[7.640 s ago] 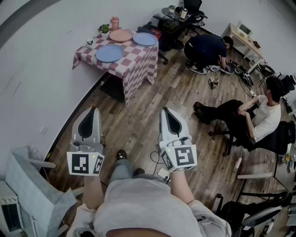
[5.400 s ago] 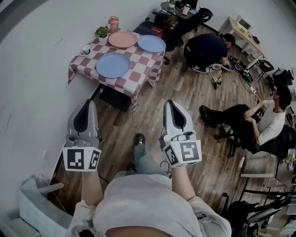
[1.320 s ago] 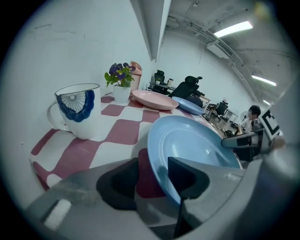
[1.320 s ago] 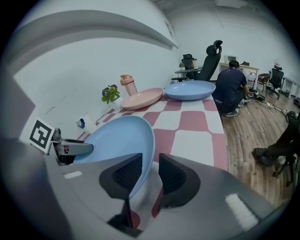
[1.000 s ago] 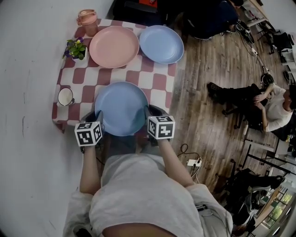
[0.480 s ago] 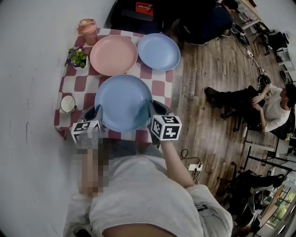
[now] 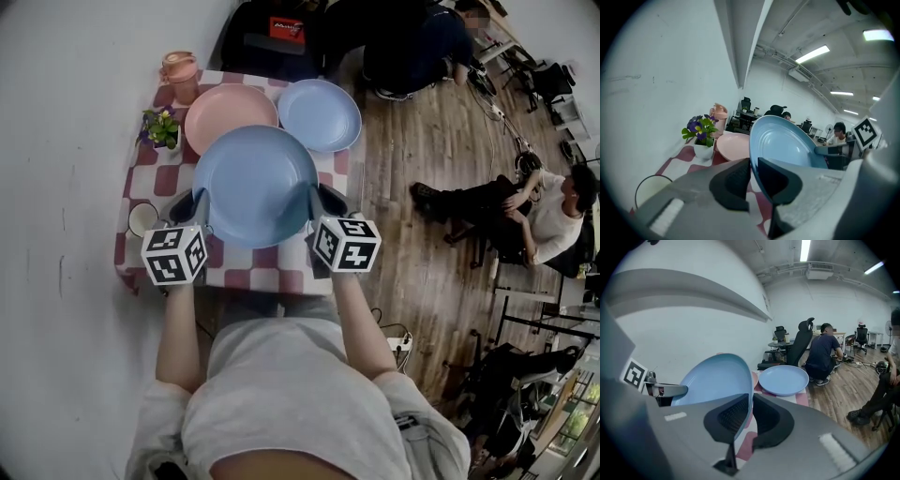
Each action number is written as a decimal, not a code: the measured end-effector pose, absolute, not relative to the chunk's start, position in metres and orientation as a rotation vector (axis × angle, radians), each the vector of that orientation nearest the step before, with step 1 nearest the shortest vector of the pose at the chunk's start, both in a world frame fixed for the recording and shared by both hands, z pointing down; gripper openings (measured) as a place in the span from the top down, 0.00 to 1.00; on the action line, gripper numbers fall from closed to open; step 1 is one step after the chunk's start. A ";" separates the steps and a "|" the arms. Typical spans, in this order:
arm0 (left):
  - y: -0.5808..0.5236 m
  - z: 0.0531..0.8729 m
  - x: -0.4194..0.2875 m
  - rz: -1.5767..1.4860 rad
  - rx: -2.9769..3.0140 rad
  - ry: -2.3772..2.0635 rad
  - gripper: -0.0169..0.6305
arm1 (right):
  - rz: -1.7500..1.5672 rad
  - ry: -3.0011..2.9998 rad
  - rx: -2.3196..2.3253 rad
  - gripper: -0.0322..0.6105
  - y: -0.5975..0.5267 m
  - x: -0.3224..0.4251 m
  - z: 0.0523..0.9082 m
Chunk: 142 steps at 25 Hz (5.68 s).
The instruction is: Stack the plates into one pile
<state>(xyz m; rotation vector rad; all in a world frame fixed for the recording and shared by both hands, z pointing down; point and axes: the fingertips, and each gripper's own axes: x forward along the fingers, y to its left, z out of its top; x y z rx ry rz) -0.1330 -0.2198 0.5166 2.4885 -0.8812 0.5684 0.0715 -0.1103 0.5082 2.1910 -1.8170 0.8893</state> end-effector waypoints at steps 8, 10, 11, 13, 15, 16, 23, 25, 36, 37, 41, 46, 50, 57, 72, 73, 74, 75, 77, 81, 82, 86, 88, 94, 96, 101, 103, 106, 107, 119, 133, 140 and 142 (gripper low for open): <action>-0.250 0.489 -0.115 0.484 2.499 -0.925 0.89 | 0.771 -1.837 2.191 0.90 -0.145 0.092 0.472; -0.258 0.485 -0.111 0.476 2.498 -0.935 0.89 | 0.753 -1.842 2.180 0.90 -0.156 0.097 0.465; -0.262 0.483 -0.109 0.472 2.494 -0.941 0.89 | 0.747 -1.846 2.173 0.90 -0.161 0.099 0.462; -0.270 0.482 -0.106 0.464 2.477 -0.955 0.89 | 0.739 -1.855 2.157 0.90 -0.172 0.103 0.458; -0.279 0.484 -0.103 0.461 2.453 -0.968 0.88 | 0.734 -1.862 2.139 0.90 -0.184 0.107 0.457; -0.283 0.485 -0.102 0.461 2.439 -0.973 0.88 | 0.733 -1.864 2.128 0.90 -0.190 0.109 0.458; -0.308 0.517 -0.097 0.517 2.341 -1.017 0.87 | 0.777 -1.865 2.031 0.91 -0.230 0.119 0.480; -0.314 0.528 -0.097 0.542 2.317 -1.033 0.87 | 0.800 -1.864 2.005 0.91 -0.240 0.120 0.490; -0.350 0.569 -0.095 0.578 2.186 -1.116 0.87 | 0.880 -1.882 1.895 0.91 -0.297 0.130 0.537; -0.353 0.572 -0.095 0.574 2.173 -1.125 0.87 | 0.880 -1.885 1.887 0.91 -0.303 0.131 0.540; -0.366 0.579 -0.097 0.566 2.130 -1.171 0.87 | 0.888 -1.904 1.859 0.92 -0.327 0.132 0.551; -0.374 0.594 -0.105 0.553 2.057 -1.226 0.87 | 0.887 -1.922 1.816 0.93 -0.349 0.127 0.566; -0.376 0.601 -0.105 0.569 2.048 -1.236 0.88 | 0.888 -1.907 1.794 0.93 -0.357 0.128 0.579; -0.374 0.612 -0.098 0.612 2.065 -1.222 0.86 | 0.901 -1.872 1.775 0.92 -0.360 0.133 0.593; -0.363 0.600 -0.091 0.571 2.146 -1.235 0.61 | 0.808 -1.888 1.763 0.89 -0.355 0.126 0.599; -0.362 0.598 -0.092 0.572 2.154 -1.247 0.61 | 0.803 -1.897 1.770 0.89 -0.354 0.125 0.596; -0.362 0.595 -0.093 0.578 2.167 -1.262 0.62 | 0.800 -1.906 1.777 0.89 -0.353 0.124 0.594; -0.362 0.592 -0.094 0.587 2.186 -1.279 0.67 | 0.797 -1.917 1.784 0.90 -0.351 0.123 0.590; -0.361 0.582 -0.094 0.591 2.233 -1.304 0.76 | 0.789 -1.943 1.804 0.95 -0.347 0.121 0.583; -0.360 0.555 -0.081 0.527 2.350 -1.283 0.97 | 0.766 -1.999 1.868 0.95 -0.337 0.121 0.560; -0.359 0.546 -0.074 0.507 2.387 -1.262 0.97 | 0.759 -2.009 1.889 0.95 -0.333 0.123 0.553; -0.350 0.507 -0.043 0.416 2.555 -1.157 0.97 | 0.713 -2.050 2.005 0.95 -0.317 0.134 0.519; -0.346 0.487 -0.026 0.363 2.640 -1.094 0.97 | 0.671 -2.069 2.072 0.95 -0.308 0.141 0.499; -0.327 0.435 0.017 0.210 2.824 -0.927 0.97 | 0.505 -2.069 2.217 0.95 -0.274 0.162 0.450; -0.320 0.420 0.028 0.150 2.850 -0.875 0.97 | 0.455 -2.052 2.259 0.95 -0.260 0.170 0.436; -0.305 0.389 0.053 0.041 2.919 -0.750 0.97 | 0.339 -1.992 2.371 0.95 -0.224 0.192 0.408; -0.299 0.377 0.061 -0.010 2.947 -0.695 0.97 | 0.298 -1.969 2.405 0.95 -0.210 0.200 0.399; -0.292 0.361 0.070 -0.065 2.984 -0.620 0.97 | 0.255 -1.933 2.463 0.95 -0.191 0.211 0.390; -0.289 0.357 0.074 -0.077 2.998 -0.595 0.97 | 0.243 -1.920 2.481 0.95 -0.186 0.214 0.387; -0.300 0.379 0.113 0.163 2.982 -0.434 0.97 | 0.340 -1.801 2.544 0.95 -0.162 0.246 0.396; -0.352 0.486 0.164 0.666 2.793 -0.373 0.94 | 0.828 -1.642 2.478 0.93 -0.170 0.285 0.495; -0.370 0.554 0.180 0.994 2.769 -0.348 0.87 | 1.040 -1.565 2.441 0.88 -0.171 0.296 0.551; -0.377 0.566 0.185 1.046 2.762 -0.343 0.84 | 1.100 -1.546 2.431 0.86 -0.171 0.298 0.568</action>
